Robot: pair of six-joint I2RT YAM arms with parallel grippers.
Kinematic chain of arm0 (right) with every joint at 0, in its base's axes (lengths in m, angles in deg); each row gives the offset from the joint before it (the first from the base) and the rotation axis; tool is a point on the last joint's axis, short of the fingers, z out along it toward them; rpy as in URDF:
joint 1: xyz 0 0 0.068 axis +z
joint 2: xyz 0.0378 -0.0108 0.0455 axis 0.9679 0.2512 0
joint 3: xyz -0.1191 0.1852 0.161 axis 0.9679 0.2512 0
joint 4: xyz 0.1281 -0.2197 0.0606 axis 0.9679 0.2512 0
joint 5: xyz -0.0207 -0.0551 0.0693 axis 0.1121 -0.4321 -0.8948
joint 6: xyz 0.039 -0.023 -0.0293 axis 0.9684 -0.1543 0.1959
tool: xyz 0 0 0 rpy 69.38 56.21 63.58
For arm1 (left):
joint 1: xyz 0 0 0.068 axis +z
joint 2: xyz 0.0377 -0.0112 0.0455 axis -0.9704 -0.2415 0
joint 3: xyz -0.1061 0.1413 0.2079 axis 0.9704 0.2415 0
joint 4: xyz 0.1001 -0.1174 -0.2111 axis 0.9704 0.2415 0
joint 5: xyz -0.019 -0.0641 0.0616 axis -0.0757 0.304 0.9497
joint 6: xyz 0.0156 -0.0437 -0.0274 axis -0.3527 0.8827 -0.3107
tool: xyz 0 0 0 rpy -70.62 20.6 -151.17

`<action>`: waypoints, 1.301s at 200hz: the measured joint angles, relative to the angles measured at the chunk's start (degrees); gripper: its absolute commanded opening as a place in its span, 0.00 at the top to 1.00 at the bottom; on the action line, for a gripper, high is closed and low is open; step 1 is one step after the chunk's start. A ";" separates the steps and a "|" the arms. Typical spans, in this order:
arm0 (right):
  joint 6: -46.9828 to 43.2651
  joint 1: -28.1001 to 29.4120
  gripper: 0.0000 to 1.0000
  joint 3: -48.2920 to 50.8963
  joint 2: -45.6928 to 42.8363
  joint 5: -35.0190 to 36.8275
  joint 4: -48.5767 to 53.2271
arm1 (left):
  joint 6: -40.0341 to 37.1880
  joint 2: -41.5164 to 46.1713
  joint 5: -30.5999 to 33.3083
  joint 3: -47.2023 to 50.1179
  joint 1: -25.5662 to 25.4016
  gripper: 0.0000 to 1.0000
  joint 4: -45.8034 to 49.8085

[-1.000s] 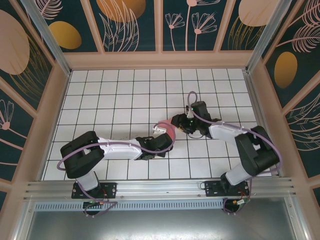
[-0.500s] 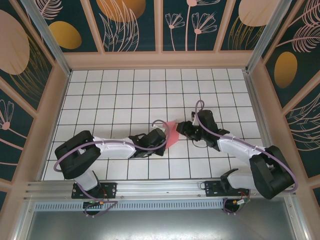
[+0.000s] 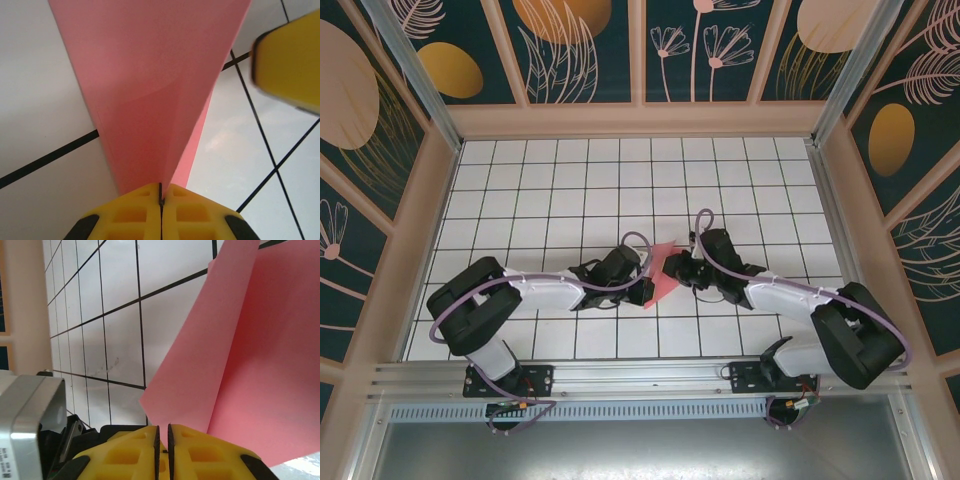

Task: Fold a paper plane with a square sheet of paper (pick it up from the middle)
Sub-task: Fourth fold the wing at the center of the table.

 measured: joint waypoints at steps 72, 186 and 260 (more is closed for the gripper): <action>1.20 0.28 0.85 0.00 2.21 1.81 -0.35 | 2.45 -1.55 -3.93 2.71 1.31 0.92 -3.89; 1.42 0.28 0.86 0.00 3.89 3.28 -0.22 | 5.64 -4.26 -9.16 2.84 2.56 0.92 -7.28; 1.64 0.28 0.86 -0.04 6.25 3.32 -0.39 | 7.56 -5.86 -12.76 2.40 3.85 0.92 -9.14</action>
